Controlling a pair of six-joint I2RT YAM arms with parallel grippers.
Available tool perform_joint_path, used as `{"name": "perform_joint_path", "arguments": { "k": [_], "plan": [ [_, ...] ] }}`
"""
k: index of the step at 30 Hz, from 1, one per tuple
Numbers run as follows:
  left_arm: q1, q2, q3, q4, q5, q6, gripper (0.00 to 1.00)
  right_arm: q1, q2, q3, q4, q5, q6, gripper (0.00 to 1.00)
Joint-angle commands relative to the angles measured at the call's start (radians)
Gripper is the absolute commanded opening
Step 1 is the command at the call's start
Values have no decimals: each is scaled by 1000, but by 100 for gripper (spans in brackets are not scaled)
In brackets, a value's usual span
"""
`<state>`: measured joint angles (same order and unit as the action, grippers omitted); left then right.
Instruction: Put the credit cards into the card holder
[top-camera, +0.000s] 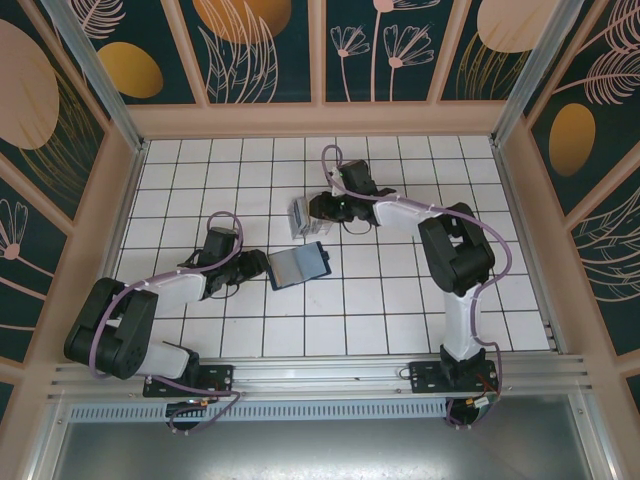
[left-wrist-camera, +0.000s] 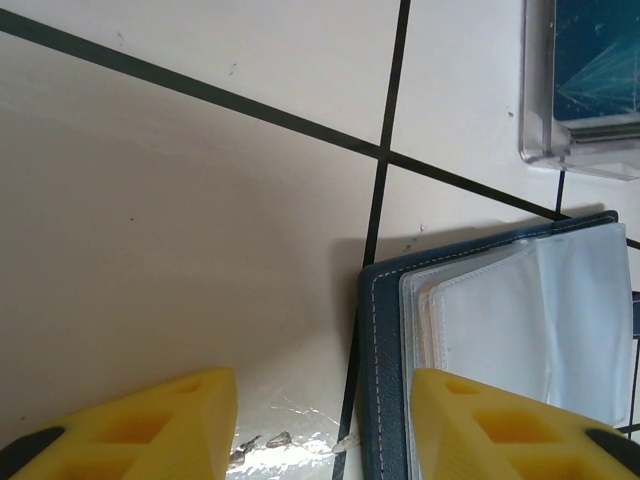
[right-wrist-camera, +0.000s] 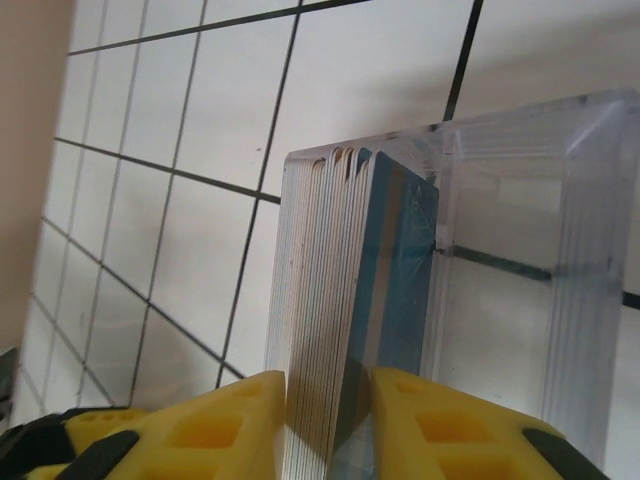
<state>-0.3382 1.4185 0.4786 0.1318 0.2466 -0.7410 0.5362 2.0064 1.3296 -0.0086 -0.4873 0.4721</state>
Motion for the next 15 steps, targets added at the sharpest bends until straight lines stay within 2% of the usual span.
{"name": "perform_joint_path", "arguments": {
  "k": [1,9,15],
  "plan": [
    [-4,23,-14,30,44,-6,50,-32,-54,-33,95,-109,43,27],
    [-4,36,2,23,65,-6,48,-33,-60,-56,106,-97,51,19],
    [-4,30,-6,20,59,-10,48,-31,-90,-56,49,-22,13,10]
  ]
}}
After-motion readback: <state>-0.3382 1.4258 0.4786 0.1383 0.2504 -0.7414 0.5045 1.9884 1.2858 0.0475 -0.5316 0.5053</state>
